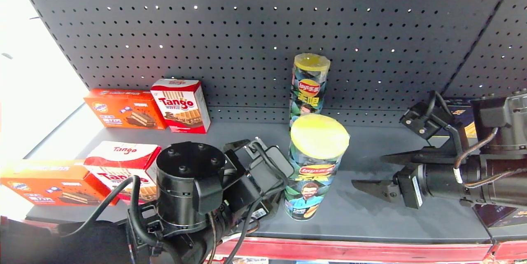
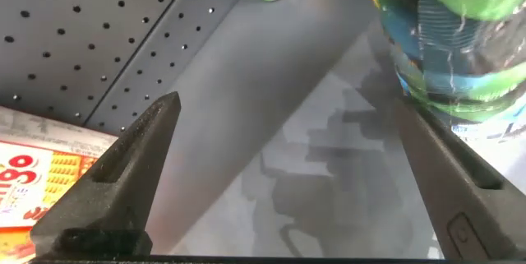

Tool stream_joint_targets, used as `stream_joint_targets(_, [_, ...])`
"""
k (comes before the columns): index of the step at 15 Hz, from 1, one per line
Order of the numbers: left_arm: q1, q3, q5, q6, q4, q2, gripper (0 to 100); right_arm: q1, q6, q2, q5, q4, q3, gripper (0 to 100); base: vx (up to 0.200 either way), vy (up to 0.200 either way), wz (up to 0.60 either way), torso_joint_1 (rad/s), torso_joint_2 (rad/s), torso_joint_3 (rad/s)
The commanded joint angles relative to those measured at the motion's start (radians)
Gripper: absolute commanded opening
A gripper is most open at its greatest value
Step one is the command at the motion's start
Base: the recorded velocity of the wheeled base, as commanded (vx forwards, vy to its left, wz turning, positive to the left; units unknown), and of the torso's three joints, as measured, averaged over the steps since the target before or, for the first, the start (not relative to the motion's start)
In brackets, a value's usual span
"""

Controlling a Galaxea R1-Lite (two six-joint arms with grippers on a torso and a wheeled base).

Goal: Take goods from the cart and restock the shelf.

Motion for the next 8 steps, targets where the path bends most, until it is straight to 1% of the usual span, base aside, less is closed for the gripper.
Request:
stream_joint_targets(1, [-0.001,-0.003,0.000,0.000,0.000,0.012,100,-0.001,-0.001,-0.001,0.000,0.000,0.000,100,0.000,0.000,0.00,0.000,0.00,0.000])
stream_joint_targets(4, [-0.001,-0.005,0.000,0.000,0.000,0.015,100,-0.007,-0.001,-0.001,0.003,-0.006,0.009,100,0.000,0.000,0.00,0.000,0.00,0.000])
stream_joint_targets(6, [-0.001,-0.006,0.000,0.000,0.000,0.021,100,-0.009,-0.001,-0.001,0.005,-0.043,0.029,100,0.000,0.000,0.00,0.000,0.00,0.000])
stream_joint_targets(8, [-0.002,-0.014,0.000,0.000,0.000,0.030,100,-0.014,-0.001,-0.002,0.005,-0.050,0.040,100,0.000,0.000,0.00,0.000,0.00,0.000])
